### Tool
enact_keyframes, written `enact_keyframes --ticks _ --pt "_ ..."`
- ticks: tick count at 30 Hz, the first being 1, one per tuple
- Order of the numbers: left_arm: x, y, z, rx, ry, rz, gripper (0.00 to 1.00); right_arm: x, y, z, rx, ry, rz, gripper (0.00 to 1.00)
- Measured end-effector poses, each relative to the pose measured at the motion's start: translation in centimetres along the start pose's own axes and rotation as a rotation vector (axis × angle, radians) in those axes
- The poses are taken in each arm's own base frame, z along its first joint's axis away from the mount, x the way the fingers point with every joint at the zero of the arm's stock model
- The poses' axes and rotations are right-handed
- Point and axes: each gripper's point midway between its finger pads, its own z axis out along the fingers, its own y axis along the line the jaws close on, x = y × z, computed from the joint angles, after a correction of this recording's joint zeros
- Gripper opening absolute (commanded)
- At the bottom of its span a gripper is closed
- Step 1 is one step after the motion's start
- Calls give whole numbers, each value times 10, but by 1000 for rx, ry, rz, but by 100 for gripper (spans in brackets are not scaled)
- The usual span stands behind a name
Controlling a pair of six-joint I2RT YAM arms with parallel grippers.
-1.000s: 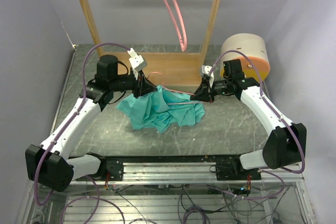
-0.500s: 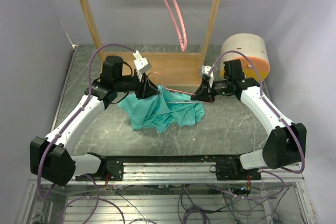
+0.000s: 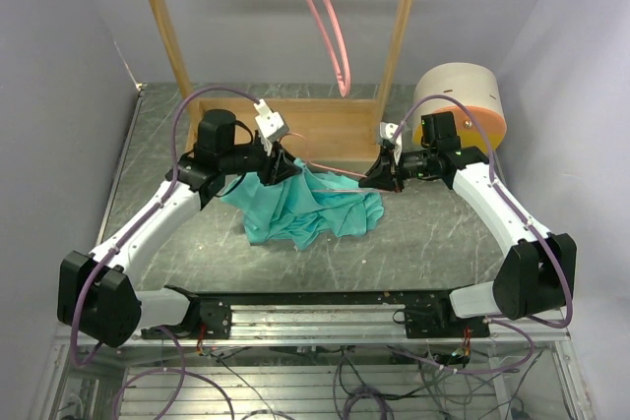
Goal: Place the t-shirt on the hanger
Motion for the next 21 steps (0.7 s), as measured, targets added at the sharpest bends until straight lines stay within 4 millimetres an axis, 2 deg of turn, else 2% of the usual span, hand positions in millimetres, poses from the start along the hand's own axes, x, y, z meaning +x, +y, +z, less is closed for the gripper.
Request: enact_keyframes --ticks 4,6,7,8,9,14,16,19,21 --pt "-4 -14 6 49 -15 20 40 -2 2 1 -12 -12 0 0" --pt "-6 -19 7 70 -20 28 34 -3 3 1 -16 -16 0 0" --pt "-6 -21 8 78 -21 32 28 -3 3 1 -17 -17 -1 0" --pt "-6 -23 8 85 -21 38 15 -3 3 1 -20 -19 0 0" --pt "-6 -24 8 92 -23 45 8 -3 3 1 -21 -20 0 0" --pt "-4 -34 8 147 -16 67 7 -1 1 0 -12 -13 6 0" --pt "-2 -34 7 151 -8 79 7 0 0 0 -8 -9 12 7" --pt "-4 -34 3 143 6 111 7 -1 -1 1 -3 -10 25 38" --pt "-5 -33 -2 132 19 128 7 -3 -4 -1 19 -8 31 46"
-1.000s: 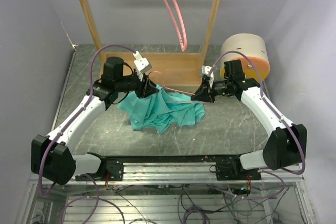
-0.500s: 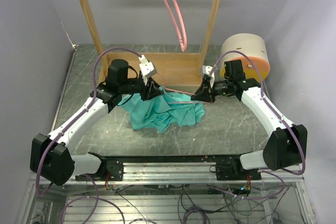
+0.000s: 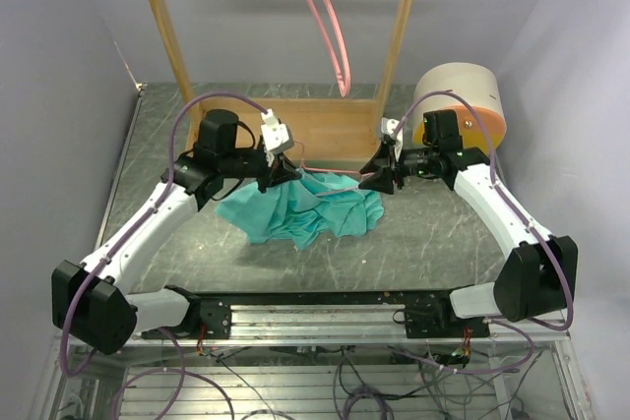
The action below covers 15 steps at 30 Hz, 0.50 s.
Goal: Place the t-shirt on the hanger
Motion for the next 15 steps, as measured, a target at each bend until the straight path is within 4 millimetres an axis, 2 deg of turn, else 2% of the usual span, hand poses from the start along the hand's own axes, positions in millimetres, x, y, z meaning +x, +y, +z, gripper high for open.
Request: enact_keyframes --ticks 3,9,11,15 --pt "0 11 -15 -52 32 14 7 -6 -3 -5 47 -4 -5 51" --pt "4 34 -43 -139 97 33 7 -33 -6 -18 155 -45 -14 52" --pt "8 39 -51 -164 121 19 7 -41 -10 -23 209 -57 19 50" --pt "13 45 -62 -199 149 -16 7 -48 -22 -34 353 -77 157 40"
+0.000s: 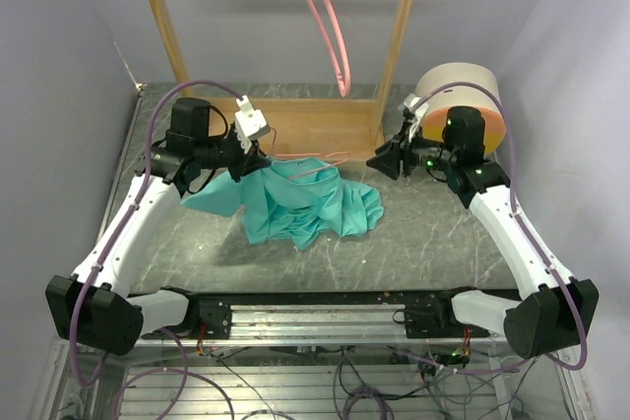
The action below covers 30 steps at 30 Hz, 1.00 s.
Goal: Place the t-shirt on the hanger
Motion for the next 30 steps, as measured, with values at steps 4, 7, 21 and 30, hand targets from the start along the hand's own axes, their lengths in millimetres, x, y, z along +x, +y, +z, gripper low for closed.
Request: enact_keyframes --ticks 4,7,21,30 --pt "-2 2 -3 -9 -2 -16 7 8 -14 -2 139 16 200 38" --pt "-3 1 -4 -5 -3 -28 7 33 -20 2 231 56 359 40" --pt "-7 -1 -5 2 -12 -62 7 73 -16 73 458 143 728 48" --pt "-7 -2 -3 11 -15 -70 7 65 -21 99 492 123 759 47"
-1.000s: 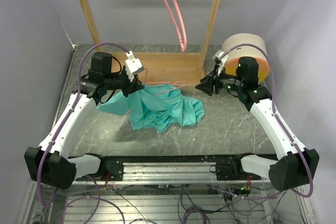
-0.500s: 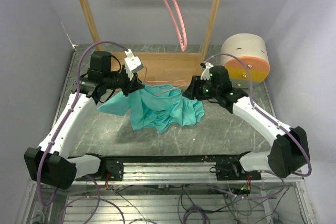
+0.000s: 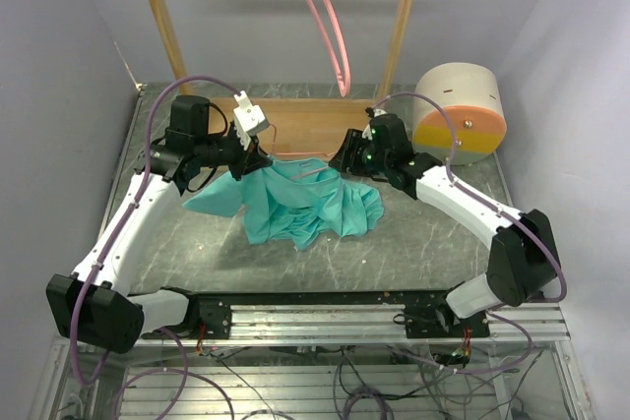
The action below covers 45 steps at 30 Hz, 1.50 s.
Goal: Place the t-shirt on the hanger
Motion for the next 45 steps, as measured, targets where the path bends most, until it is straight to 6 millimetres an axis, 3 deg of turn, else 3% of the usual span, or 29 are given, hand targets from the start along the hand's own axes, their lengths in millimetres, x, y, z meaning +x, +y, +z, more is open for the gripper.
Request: enact_keyframes --ticks 9,20,26,32,35,40,45 --pt "1 0 1 2 2 -4 7 12 2 8 20 37 -14 46" --pt "1 0 1 1 2 -3 7 16 5 -8 5 18 -19 47" --pt "1 1 1 1 1 -2 7 18 3 -5 12 27 -21 43" --pt "1 1 1 0 0 -1 7 26 -6 7 39 49 -22 23" --pt "0 1 1 0 -1 -1 7 27 -10 12 53 50 -25 0" --pt "0 1 1 0 -1 -3 7 27 -20 15 102 40 -27 0" --pt "0 -1 0 4 -4 -1 7 13 -32 -6 163 -15 -20 0"
